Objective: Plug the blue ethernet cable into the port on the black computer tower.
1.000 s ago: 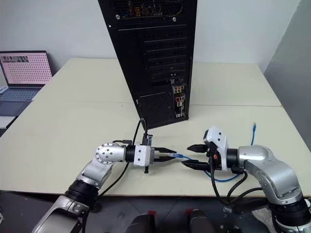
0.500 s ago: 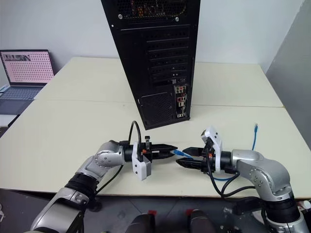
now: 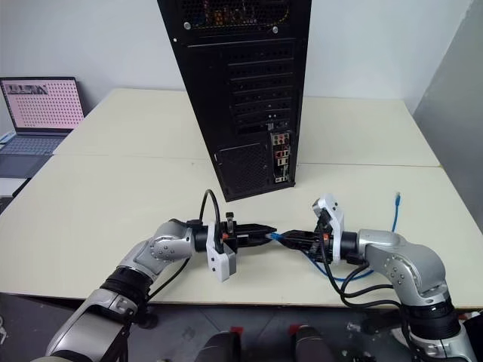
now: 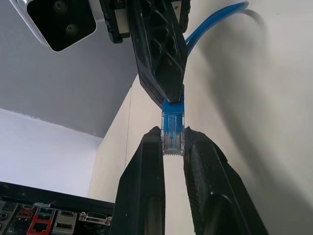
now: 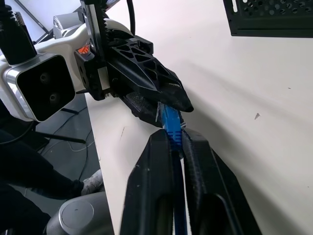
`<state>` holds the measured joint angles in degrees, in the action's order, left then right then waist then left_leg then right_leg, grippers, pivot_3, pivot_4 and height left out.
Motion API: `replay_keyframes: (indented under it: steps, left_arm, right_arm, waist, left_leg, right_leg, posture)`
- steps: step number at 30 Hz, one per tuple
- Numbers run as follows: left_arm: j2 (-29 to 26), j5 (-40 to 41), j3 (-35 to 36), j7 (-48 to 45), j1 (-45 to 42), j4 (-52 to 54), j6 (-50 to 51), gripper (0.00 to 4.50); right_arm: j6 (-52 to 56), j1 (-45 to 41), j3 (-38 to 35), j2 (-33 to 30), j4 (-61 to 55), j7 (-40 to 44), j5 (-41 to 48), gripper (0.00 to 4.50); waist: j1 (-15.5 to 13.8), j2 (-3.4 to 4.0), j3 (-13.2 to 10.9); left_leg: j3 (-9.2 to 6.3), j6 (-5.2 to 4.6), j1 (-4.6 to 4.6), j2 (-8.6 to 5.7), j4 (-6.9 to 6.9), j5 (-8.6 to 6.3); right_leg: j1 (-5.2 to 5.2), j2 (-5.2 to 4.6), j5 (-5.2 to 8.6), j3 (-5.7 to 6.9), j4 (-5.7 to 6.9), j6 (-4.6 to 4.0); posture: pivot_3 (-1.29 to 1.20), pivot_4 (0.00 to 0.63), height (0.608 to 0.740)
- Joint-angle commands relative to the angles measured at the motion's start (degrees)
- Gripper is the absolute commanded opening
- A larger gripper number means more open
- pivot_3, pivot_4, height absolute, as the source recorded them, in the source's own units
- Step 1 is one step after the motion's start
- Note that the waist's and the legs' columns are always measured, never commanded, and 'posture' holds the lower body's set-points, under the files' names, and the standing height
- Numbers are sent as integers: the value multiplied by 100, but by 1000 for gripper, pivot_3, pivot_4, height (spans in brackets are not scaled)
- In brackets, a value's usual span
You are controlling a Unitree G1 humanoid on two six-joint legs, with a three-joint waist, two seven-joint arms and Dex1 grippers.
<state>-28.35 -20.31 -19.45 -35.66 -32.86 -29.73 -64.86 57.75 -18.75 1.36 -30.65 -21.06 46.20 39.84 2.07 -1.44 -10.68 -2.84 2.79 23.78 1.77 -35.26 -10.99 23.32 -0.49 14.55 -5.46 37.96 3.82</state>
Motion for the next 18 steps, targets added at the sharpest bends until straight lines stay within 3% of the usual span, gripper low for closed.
replay_keyframes:
  steps: [1, 9, 11, 13, 18]
  left_arm:
    - [-6, 56, -12, 179, -48, 179, 3, 274]
    - [21, 214, -59, 226, 63, 240, 272, 274]
    - [9, 320, -82, 151, 92, 272, 419, 978]
    - [-48, 663, -138, -173, 186, 416, 875, 1328]
    - [53, 1666, 216, -513, 615, 1485, 3050, 2216]
  right_arm:
    - [-17, -106, 21, 50, -68, 43, 194, 0]
    - [38, -264, -10, 1, 70, 61, 225, 0]
    - [-7, -296, 9, -50, 80, 77, 165, 0]
    - [-153, -353, 3, -130, 64, 58, 29, 0]
    - [-407, -452, -240, -155, -100, -253, -117, 0]
  waist:
    - [-1, 0, 0]
    - [0, 0, 0]
    - [-1, 0, 0]
    - [3, 1, 0]
    - [20, 1, 0]
  left_leg:
    - [0, 0, 0, 0, 0, 0]
    - [0, 0, 0, 0, 0, 0]
    - [0, 0, 0, 0, 0, 0]
    - [0, 0, 0, 0, 0, 0]
    - [0, 0, 2, 1, 1, 0]
  right_leg:
    - [0, 0, 0, 0, 0, 0]
    - [0, 0, 0, 0, 0, 0]
    - [0, 0, 0, 0, 0, 0]
    - [0, 0, 0, 1, 0, 0]
    - [2, 1, 0, 1, 1, 0]
  posture:
    - [0, 150, 740]
    - [0, 150, 740]
    - [0, 150, 740]
    - [0, 150, 740]
    - [0, 150, 740]
